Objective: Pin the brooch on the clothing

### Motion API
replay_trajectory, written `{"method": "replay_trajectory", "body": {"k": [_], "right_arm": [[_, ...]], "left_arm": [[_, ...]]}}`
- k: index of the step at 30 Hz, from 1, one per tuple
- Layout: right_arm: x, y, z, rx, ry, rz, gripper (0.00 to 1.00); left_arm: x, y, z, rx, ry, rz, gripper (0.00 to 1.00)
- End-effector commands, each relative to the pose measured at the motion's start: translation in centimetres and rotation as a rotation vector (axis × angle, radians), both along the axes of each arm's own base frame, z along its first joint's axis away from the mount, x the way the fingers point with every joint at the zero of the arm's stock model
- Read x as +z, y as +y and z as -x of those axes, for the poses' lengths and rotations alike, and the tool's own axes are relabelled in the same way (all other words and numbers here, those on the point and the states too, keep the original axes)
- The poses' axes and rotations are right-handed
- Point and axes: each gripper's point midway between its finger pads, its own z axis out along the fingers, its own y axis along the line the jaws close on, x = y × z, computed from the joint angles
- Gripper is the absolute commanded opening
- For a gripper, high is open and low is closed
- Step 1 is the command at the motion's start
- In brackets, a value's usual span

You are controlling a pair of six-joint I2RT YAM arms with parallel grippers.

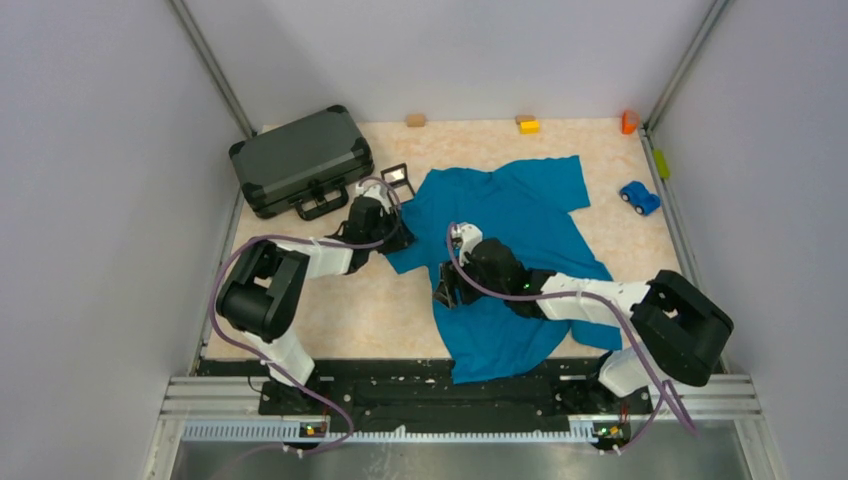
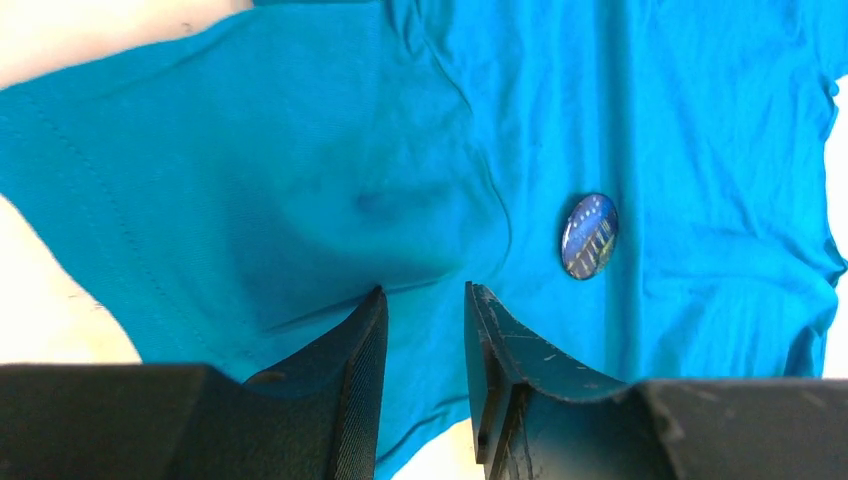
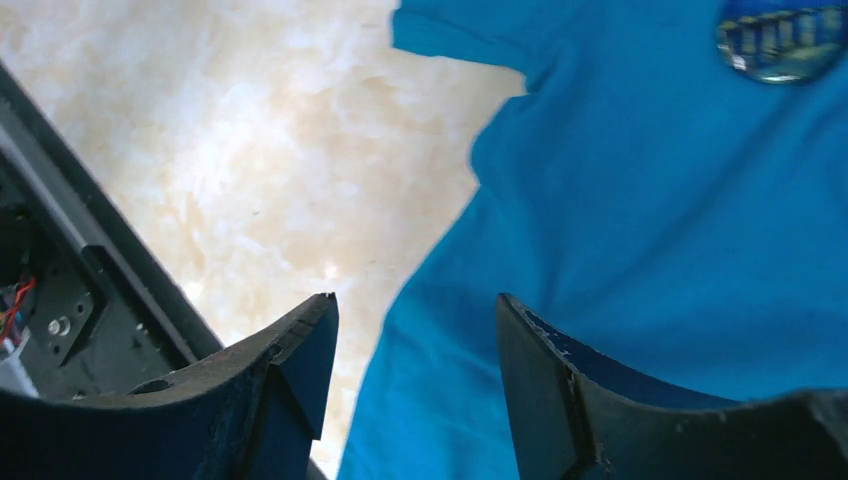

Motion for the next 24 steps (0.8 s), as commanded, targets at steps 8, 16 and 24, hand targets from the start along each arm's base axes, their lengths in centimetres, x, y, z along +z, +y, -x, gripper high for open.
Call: {"method": "replay_trajectory", "body": {"k": [8,16,24], "right_arm": [[-1.0,3.9,2.1,0.062,-0.079,0.064,0.54],[-4.0,3.7,3.0,0.049,-0.092,0.189,0.47],[-6.2,2.8,3.8,0.026,-0.091,0.281,0.16]], "left_arm": [[-2.0,3.6,-0.6,0.11,-0.001,-0.031,0.37],[-2.7,4.6,-0.2,0.124,0.02,-0.035,0.36],[-2.9,6.2,-0.1,0.153,0.028,-0.051,0.37]]}}
